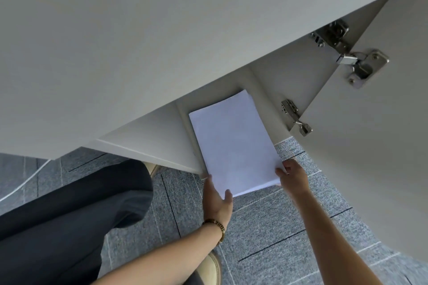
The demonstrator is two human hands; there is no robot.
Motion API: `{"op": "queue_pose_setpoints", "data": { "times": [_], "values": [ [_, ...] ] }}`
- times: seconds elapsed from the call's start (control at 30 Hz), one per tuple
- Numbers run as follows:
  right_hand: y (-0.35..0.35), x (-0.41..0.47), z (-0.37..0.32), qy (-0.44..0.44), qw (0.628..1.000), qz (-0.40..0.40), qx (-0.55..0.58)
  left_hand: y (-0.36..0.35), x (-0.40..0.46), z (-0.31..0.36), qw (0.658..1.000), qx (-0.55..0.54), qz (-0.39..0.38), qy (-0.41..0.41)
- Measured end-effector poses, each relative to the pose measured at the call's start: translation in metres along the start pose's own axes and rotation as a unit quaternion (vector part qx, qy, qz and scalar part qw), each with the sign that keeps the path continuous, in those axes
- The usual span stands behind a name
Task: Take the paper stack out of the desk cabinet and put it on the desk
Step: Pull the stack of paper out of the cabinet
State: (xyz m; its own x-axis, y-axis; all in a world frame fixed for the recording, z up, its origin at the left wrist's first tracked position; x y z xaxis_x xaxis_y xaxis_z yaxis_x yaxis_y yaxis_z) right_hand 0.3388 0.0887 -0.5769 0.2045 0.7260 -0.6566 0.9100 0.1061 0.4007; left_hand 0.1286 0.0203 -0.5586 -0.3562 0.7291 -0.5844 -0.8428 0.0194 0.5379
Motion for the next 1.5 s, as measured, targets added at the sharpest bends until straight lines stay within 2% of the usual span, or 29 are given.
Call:
{"op": "queue_pose_setpoints", "data": {
  "times": [0.07,0.13,0.23,0.4,0.53,0.67,0.93,1.03,1.23,1.5],
  "values": [
    [0.004,-0.009,0.018,-0.016,1.0,-0.016,0.011,0.006,-0.006,-0.012,0.995,-0.079,0.047,0.046],
    [0.008,-0.017,0.031,-0.03,0.999,-0.041,0.018,0.012,-0.006,-0.017,0.987,-0.111,0.055,0.097],
    [0.009,-0.018,0.043,-0.05,0.994,-0.095,0.001,0.015,0.003,-0.022,0.982,-0.112,0.004,0.151],
    [0.005,-0.006,0.034,-0.032,0.985,-0.164,-0.051,0.013,0.023,-0.026,0.981,-0.069,-0.072,0.167],
    [-0.001,0.011,0.018,-0.004,0.986,-0.153,-0.059,0.011,0.035,-0.026,0.974,-0.084,-0.096,0.188],
    [-0.003,0.021,0.015,-0.01,0.99,-0.114,-0.081,0.013,0.038,-0.021,0.974,-0.091,-0.099,0.183],
    [-0.012,0.009,0.006,-0.006,0.987,-0.163,0.007,0.014,0.032,-0.015,0.948,-0.216,-0.144,0.183],
    [-0.013,-0.001,0.008,0.0,0.988,-0.156,0.003,0.021,0.026,-0.008,0.948,-0.213,-0.163,0.173],
    [-0.02,-0.04,0.001,0.016,0.99,-0.139,0.023,0.044,0.007,0.012,0.973,-0.146,-0.164,0.074],
    [0.01,-0.121,-0.032,0.008,0.993,-0.098,0.067,0.098,-0.046,0.068,0.975,-0.096,-0.198,0.025]
  ]
}}
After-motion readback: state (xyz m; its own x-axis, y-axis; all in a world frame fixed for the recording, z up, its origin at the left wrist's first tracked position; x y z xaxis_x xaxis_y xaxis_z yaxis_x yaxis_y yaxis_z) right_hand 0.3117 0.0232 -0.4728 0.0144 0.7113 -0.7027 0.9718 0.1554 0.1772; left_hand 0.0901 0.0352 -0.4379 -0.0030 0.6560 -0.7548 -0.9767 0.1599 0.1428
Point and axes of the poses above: each hand's wrist, its own x-axis towards the middle knuckle, its own y-axis out of the back of the hand, z = x × y, the point moved 3 cm from there along x, towards the middle knuckle, and after that the axes turned 3 degrees about -z, right-handed, at the moved point
